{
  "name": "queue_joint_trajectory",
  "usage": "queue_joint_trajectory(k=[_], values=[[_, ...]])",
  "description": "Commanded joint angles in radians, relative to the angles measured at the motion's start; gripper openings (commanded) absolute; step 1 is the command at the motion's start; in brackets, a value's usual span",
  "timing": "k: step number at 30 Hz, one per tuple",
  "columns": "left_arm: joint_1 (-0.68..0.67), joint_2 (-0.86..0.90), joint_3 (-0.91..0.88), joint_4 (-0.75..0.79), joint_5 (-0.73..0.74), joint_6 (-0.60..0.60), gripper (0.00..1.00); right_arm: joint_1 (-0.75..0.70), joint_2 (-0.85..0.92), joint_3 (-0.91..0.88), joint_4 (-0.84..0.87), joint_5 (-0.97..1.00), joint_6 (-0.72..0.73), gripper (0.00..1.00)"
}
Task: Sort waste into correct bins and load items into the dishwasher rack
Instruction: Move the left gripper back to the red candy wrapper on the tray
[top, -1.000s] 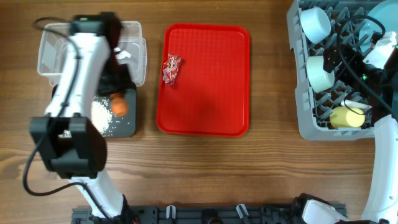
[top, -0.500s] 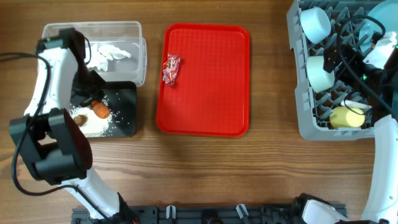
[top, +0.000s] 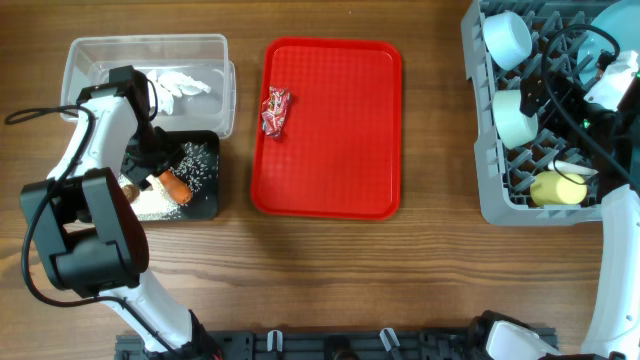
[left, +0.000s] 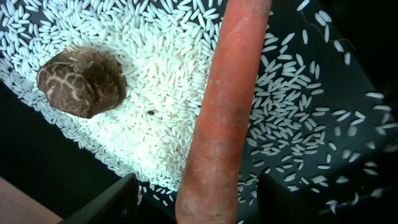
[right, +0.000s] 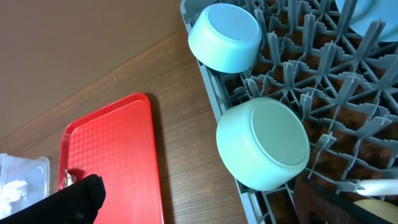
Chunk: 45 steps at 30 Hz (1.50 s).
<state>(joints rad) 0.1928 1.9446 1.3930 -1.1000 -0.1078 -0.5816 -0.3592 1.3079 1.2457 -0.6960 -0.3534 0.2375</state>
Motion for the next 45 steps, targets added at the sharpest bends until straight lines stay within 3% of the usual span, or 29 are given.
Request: queue_joint_trajectory(k=[1,10,14,19,25,32,45], values=[[0.0,-0.076,0.054,-0.025,-0.013,0.001,0.6,-0.001,0.011,0.011,-0.001,0.021,-0.002,1.0],[-0.135,-0.304,0.154,0.022,0.068,0.195,0.67,-0.001,0.011,0.011,0.0,0.021,0.0,1.0],[-0.319,-0.337,0.154,0.119,0.077,0.284,0.82,-0.001,0.011,0.011,0.0,0.021,0.0,1.0],[-0.523,-0.25,0.154,0.243,0.043,0.361,0.99,-0.001,0.011,0.011,0.0,0.02,0.002,1.0],[-0.623,-0.038,0.154,0.32,-0.187,0.306,1.0,-0.001,0.011,0.011,-0.003,0.021,0.001,1.0],[-0.617,0.124,0.154,0.331,-0.144,0.31,0.97,-0.001,0.011,0.011,-0.005,0.021,0.001,1.0],[-0.615,0.172,0.148,0.376,-0.129,0.335,0.75,-0.001,0.011,0.011,-0.01,0.021,-0.002,1.0]])
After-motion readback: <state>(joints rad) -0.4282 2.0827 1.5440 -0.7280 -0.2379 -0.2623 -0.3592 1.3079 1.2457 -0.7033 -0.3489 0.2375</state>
